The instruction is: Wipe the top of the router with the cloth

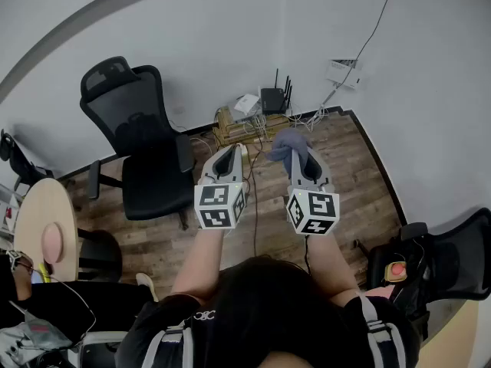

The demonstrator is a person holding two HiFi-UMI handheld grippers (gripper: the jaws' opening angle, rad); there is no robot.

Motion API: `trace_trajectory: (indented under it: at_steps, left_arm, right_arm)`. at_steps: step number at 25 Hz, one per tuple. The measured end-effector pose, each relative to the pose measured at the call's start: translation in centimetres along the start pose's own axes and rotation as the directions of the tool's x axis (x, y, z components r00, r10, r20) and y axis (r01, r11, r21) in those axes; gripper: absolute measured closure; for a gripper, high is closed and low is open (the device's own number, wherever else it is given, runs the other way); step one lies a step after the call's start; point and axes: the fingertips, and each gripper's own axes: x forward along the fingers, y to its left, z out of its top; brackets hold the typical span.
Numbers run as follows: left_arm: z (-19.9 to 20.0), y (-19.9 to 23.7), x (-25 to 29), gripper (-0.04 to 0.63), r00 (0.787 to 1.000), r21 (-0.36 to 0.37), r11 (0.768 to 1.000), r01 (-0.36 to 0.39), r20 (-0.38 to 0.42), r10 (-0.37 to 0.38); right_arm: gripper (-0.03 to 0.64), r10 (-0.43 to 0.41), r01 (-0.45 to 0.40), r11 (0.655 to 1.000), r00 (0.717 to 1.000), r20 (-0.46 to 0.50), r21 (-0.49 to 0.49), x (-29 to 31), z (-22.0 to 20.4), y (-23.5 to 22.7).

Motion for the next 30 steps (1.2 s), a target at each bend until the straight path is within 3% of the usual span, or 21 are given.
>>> trace_trajectory:
  at_steps: [16, 25, 30]
  left_arm:
    - [0.2, -2.3, 1.1, 0.595, 1.0, 0.018, 1.0, -0.016, 0.0, 0.016]
    - [-1.0, -6.3, 0.9, 0.595, 0.998, 0.002, 0.998, -0.067, 0.003, 0.067]
    - [-1.3, -8.7, 1.2, 0.595, 0.998, 0.011, 0.998, -0.059, -0.003, 0.059]
  right_arm:
    - [0.594, 0.033, -0.034, 0.999, 0.999, 0.035, 0.04, -0.3, 0.6, -1.9]
    - [0.594, 0.086, -0.087, 0.996, 0.995, 0.052, 0.026, -2.8, 0.4, -5.2]
    - [0.594, 0.078, -0.079, 0.996, 0.996, 0.041, 0.029, -4.0, 0.1, -7.2]
